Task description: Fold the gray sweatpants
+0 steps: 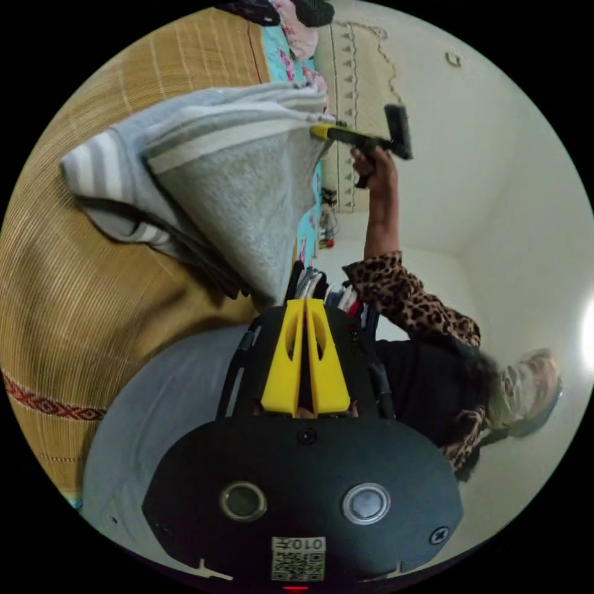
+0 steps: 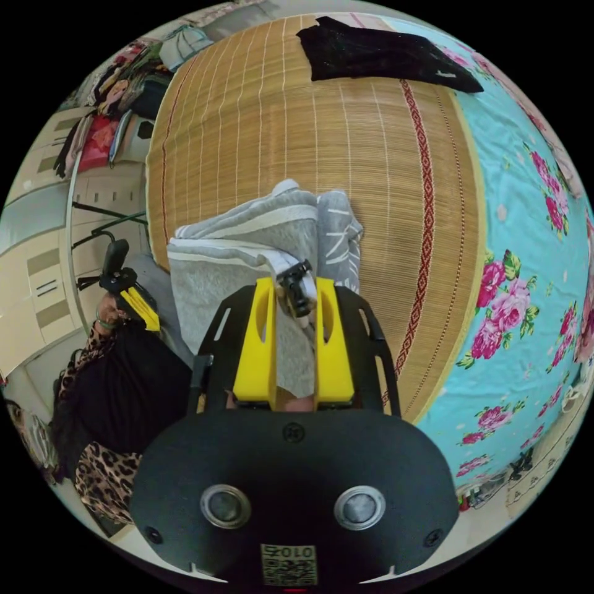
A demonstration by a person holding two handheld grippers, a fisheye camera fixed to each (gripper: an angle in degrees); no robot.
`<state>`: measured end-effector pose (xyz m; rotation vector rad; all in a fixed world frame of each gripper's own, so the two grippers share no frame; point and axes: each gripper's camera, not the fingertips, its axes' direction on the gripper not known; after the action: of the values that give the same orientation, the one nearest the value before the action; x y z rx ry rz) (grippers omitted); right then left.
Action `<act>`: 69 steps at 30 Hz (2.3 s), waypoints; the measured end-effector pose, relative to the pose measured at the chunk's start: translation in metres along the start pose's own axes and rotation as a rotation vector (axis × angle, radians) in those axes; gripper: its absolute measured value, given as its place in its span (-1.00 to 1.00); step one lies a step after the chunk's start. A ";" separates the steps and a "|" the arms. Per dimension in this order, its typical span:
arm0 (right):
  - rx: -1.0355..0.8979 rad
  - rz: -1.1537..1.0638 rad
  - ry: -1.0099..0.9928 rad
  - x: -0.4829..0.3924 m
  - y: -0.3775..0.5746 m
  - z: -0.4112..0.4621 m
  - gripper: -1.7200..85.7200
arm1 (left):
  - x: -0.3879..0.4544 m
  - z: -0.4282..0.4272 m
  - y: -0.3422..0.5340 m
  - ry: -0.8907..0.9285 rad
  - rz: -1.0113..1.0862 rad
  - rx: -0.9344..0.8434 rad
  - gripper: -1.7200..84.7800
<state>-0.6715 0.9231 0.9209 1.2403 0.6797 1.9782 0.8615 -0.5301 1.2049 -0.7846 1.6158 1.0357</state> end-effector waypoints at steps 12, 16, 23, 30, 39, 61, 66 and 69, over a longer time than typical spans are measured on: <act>0.189 -0.036 0.046 -0.014 0.051 -0.052 -0.89 | -0.003 -0.003 -0.051 -0.371 -0.097 0.235 -0.96; 0.226 -0.111 -0.200 0.014 0.052 -0.009 -0.90 | -0.024 -0.001 -0.033 -0.094 -0.150 0.314 -0.96; 0.535 0.113 -0.957 0.125 0.070 0.066 -0.91 | 0.007 0.010 -0.034 -0.321 -0.117 0.369 -0.96; 0.646 -0.191 -0.961 0.083 0.102 0.038 -0.91 | 0.046 0.039 -0.011 -0.074 -0.004 0.477 -0.96; 0.820 -0.278 -0.846 -0.011 0.132 0.014 -0.91 | 0.152 0.097 0.034 -0.573 0.123 0.457 -0.96; 0.814 -2.280 -0.850 -0.777 0.297 -0.015 -0.91 | 0.552 0.417 0.457 -2.123 -0.562 1.827 -0.93; 0.982 -2.221 -0.822 -0.818 0.370 0.003 -0.91 | 0.592 0.517 0.502 -2.103 -0.605 2.011 -0.92; 0.967 -2.168 -1.071 -0.832 0.391 0.005 -0.91 | 0.622 0.570 0.530 -2.156 -0.555 2.100 -0.84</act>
<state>-0.5257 0.0312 0.7540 0.7841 1.3443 -0.8216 0.4595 0.2099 0.6724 1.1114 -0.2048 -0.6566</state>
